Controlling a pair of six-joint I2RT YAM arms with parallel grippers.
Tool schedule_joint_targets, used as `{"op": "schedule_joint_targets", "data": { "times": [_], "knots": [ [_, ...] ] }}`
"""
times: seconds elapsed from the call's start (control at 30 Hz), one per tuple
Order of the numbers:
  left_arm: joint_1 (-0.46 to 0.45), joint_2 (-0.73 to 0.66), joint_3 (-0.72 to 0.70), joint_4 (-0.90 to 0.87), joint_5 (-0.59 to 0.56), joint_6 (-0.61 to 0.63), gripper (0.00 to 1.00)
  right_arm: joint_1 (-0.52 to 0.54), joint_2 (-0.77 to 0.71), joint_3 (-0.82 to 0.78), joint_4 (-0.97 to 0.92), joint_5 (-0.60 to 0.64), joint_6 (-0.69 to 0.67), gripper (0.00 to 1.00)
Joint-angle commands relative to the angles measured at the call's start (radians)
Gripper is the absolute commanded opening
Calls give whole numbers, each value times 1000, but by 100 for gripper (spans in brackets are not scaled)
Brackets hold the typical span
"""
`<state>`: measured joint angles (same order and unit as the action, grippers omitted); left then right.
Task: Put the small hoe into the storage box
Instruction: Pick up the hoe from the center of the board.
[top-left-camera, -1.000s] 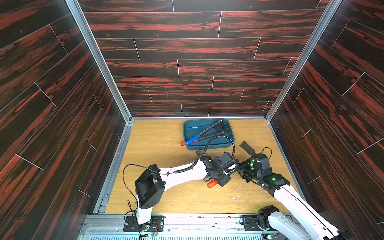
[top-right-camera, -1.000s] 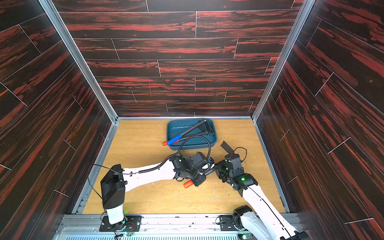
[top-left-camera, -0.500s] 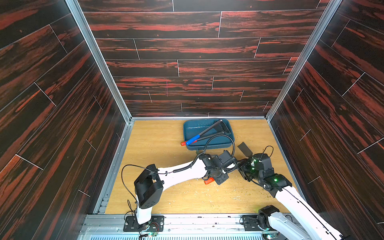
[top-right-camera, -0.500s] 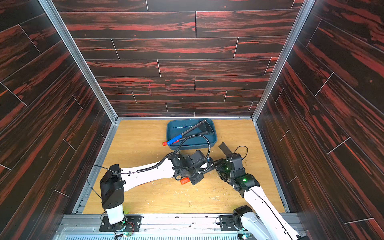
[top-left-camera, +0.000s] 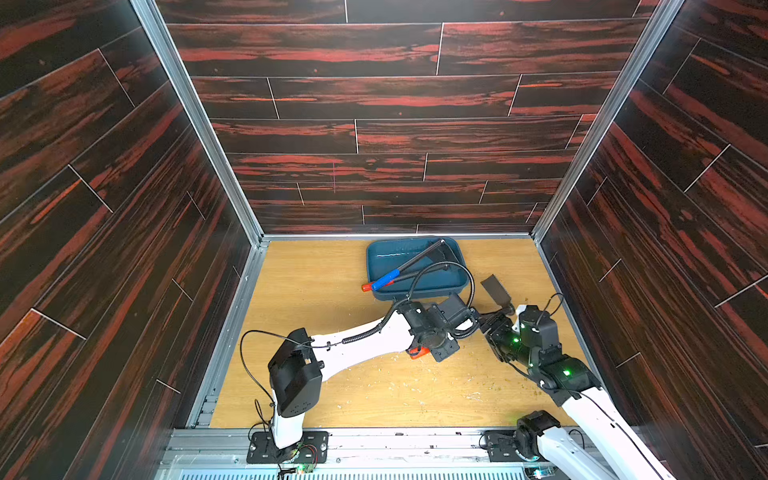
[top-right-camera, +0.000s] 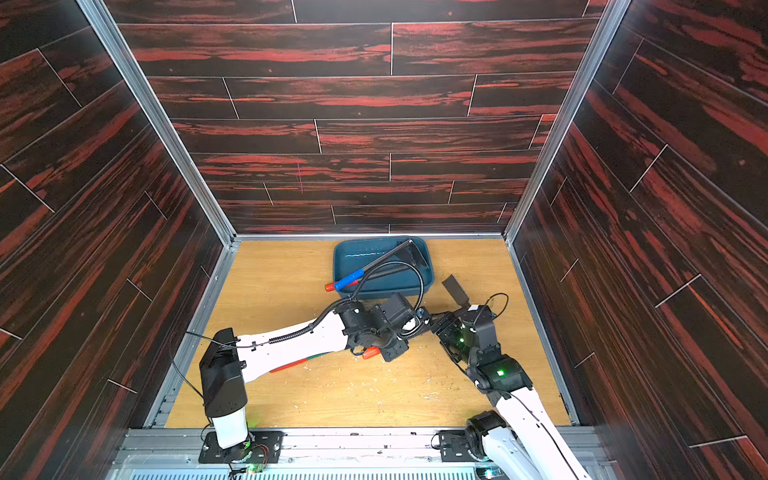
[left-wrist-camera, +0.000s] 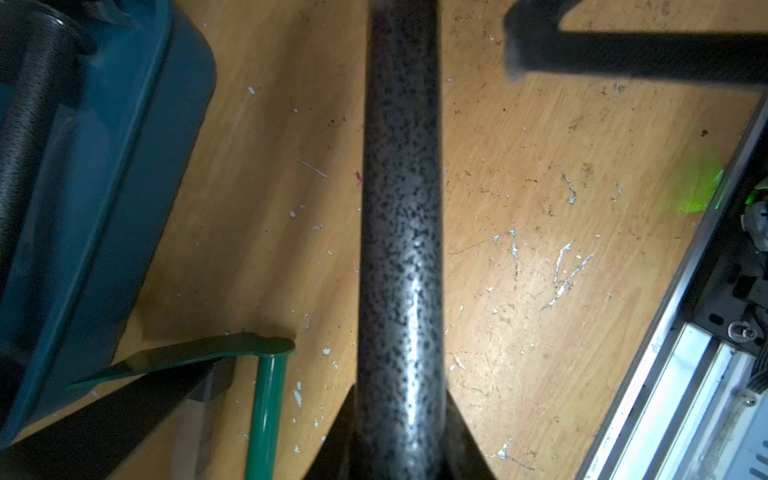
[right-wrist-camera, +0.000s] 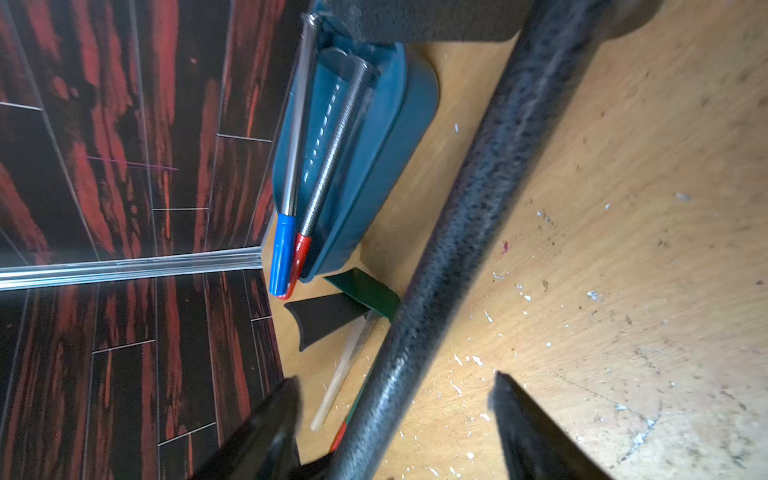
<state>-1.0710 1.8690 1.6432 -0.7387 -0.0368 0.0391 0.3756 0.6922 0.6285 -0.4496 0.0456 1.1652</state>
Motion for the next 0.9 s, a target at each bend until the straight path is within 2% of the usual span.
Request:
{"op": "schedule_joint_targets", "data": {
  "times": [0.0,0.3,0.5,0.87],
  "knots": [
    [28,-49,65,24,-20,34,0,0,-19,37,-54,44,-49,82],
    [110,-56,111,-9,-8,81,0,-1,-51,43,-79,57,-90,98],
    [178,-45,159,-45,13,121,0,-3,-76,42,-108,71,-99,98],
    [311,44,331,-188,136,197,0,-13,-88,51,-144,74,-122,98]
  ]
}}
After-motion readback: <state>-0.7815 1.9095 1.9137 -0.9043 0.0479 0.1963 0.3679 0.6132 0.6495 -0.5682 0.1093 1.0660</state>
